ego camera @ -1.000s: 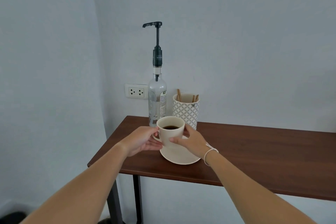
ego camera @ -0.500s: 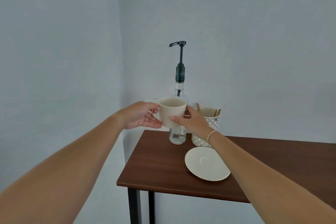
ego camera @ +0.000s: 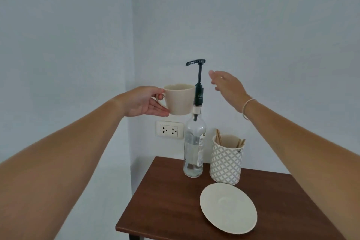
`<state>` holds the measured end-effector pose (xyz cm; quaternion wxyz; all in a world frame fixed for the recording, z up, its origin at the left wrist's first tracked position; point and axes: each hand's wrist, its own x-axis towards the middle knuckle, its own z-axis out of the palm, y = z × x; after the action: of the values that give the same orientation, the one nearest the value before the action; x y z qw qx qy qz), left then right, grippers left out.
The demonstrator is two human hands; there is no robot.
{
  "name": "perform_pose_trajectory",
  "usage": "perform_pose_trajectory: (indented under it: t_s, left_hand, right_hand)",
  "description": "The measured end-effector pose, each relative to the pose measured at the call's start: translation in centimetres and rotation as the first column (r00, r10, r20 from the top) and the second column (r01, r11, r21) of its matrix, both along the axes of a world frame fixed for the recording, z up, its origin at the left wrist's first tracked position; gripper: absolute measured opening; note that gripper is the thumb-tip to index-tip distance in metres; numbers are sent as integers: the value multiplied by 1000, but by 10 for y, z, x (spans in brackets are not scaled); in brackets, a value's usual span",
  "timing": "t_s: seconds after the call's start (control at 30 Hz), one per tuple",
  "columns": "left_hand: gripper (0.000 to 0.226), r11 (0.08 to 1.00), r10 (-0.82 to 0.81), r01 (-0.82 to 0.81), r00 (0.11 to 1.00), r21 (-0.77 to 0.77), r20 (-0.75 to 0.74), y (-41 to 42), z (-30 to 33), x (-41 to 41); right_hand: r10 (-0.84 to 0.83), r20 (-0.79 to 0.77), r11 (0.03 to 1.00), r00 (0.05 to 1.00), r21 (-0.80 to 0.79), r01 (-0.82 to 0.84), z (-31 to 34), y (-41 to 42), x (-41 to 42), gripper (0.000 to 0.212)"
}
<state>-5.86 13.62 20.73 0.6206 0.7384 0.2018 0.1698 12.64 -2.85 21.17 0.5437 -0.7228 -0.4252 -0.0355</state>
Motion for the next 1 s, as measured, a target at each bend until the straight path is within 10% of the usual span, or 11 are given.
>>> perform_pose_trajectory:
  t_s: [0.4,1.0]
  left_hand:
    - [30,983,168,-169,986,76,19,18,43,23]
    - [31,993,77,-73,996,92,-35,46,53,48]
  right_hand:
    - [85,-180,996,980,14,-84,67,64,36,74]
    - [182,-414,983,892,91,-158,65,109,33,28]
